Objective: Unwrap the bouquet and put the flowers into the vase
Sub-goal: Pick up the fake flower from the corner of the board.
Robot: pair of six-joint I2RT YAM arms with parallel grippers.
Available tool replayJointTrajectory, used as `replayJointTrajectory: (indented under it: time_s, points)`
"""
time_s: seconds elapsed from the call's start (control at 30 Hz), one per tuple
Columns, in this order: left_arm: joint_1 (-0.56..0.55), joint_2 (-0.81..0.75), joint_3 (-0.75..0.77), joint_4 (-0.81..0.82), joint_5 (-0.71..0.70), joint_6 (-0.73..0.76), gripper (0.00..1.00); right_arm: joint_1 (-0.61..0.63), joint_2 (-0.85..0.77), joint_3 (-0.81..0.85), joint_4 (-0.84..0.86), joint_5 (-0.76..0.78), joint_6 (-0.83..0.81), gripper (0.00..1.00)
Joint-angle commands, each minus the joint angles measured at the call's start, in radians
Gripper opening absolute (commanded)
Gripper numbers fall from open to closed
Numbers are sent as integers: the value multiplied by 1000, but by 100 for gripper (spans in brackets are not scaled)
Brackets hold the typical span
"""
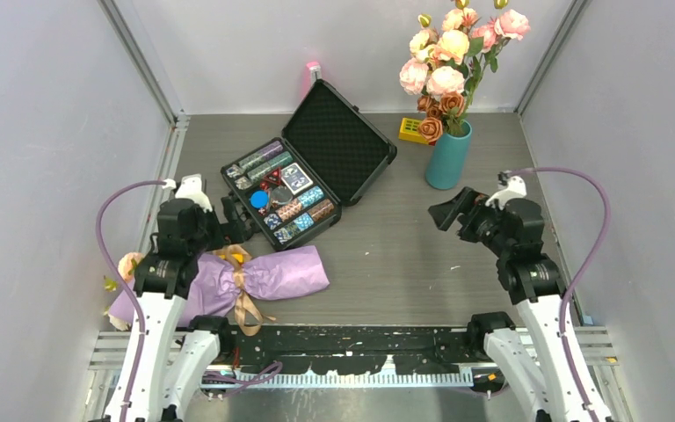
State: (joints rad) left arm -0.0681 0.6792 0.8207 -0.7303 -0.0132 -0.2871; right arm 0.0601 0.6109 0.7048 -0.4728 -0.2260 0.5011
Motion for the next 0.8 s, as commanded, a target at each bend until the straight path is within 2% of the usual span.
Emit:
replayJointTrajectory:
  time_s: [0.0, 0.17, 0.23, 0.37, 0.47, 0.57, 0.77]
  points:
    - [21, -43, 23, 32, 29, -33, 100, 149, 24, -5, 94, -46, -33, 96]
    - [23, -65, 23, -13, -77, -44, 100, 408, 104, 0, 126, 124, -86, 96]
    - [22, -87, 15, -19, -113, -64, 100, 557, 167, 10, 157, 184, -102, 96]
    - [23, -134, 5, -19, -145, -80, 100, 783, 340, 68, 236, 319, -165, 94]
    - [23, -149, -2, -15, -145, -95, 100, 939, 508, 136, 317, 364, -231, 92]
    - [24, -153, -5, -14, -142, -99, 100, 1016, 670, 192, 420, 327, -268, 89]
    - [22, -164, 3, -94, -189, -41, 100, 1126, 909, 382, 446, 287, -377, 76]
